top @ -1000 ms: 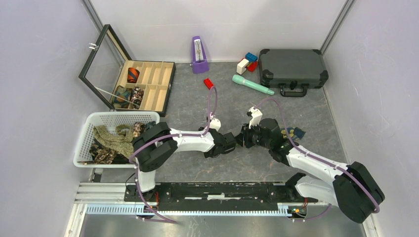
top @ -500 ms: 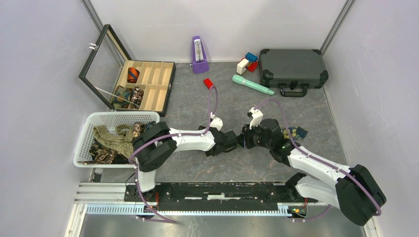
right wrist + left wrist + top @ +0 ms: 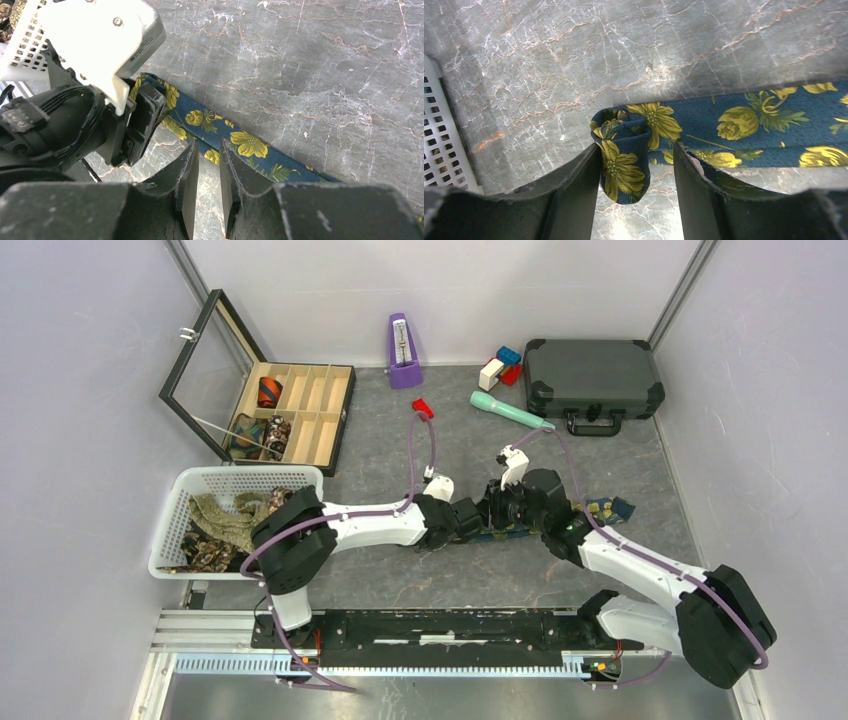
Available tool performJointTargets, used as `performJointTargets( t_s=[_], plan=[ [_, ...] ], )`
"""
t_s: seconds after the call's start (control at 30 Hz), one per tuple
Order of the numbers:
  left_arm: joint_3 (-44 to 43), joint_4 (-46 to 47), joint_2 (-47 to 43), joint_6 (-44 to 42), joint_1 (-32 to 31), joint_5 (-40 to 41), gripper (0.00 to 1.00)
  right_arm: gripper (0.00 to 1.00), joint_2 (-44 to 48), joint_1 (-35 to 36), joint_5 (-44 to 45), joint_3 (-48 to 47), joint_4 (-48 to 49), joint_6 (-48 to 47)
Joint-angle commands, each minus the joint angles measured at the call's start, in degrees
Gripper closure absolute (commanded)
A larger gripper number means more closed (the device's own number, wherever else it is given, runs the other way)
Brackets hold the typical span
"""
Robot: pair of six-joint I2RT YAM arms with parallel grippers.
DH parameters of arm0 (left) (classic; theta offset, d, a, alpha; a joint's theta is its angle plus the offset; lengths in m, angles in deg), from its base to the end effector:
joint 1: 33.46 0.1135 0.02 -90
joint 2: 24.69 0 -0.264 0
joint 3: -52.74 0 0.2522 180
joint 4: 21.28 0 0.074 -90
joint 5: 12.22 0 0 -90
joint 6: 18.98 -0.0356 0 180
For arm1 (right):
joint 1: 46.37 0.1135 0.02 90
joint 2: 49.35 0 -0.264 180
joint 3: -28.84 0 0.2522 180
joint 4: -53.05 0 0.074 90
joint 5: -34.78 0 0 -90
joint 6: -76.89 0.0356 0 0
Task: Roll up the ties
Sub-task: Roll the tie at the center of the board.
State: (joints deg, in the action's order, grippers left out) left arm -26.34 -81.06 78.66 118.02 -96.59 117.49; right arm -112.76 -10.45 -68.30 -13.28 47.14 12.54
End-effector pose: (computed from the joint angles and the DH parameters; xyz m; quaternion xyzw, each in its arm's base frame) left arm 0.1655 -0.2764 0.1659 0.1143 0.9325 0.1542 0.3060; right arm 0.1844 0.1435 0.2083 -0.1350 0.8393 0.3484 0.3949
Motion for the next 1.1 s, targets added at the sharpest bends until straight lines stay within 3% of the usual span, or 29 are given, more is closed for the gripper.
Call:
performJointTargets(
  t_s=[0.0,0.17,0.37,0.67,0.9,1.07],
  plan=[
    [-0.95,1.29,-4.73,-2.57,-0.38,-1.93,0.38,0.72,-1.81,-0.15,0.79,-3.5,1.19,0.11],
    [-0.95,1.32,-6.86,-3.23,-0.39,-2.56,0.38,0.72,-3.67,-0.15,0.46,-4.46,2.02,0.52],
    [-0.61,0.27,-10.05,-2.75,-0.31,-1.8,0.47,0.72,-5.04,-0.19,-0.23,-6.03,1.96,0.65],
    [5.76,-3.02,-25.83,-2.11,5.07,0.18,0.59,0.72,-7.01,0.87,-3.04,-8.14,3.11,1.97],
    [16.74,5.64,-35.81,-5.75,14.11,-9.34,0.58,0.72,-12.35,7.03,-1.69,-9.13,6.5,3.71],
    [22.9,12.74,-39.29,-7.32,19.6,-17.03,0.63,0.74,-19.38,11.66,-1.32,-11.94,9.69,5.2]
  ],
)
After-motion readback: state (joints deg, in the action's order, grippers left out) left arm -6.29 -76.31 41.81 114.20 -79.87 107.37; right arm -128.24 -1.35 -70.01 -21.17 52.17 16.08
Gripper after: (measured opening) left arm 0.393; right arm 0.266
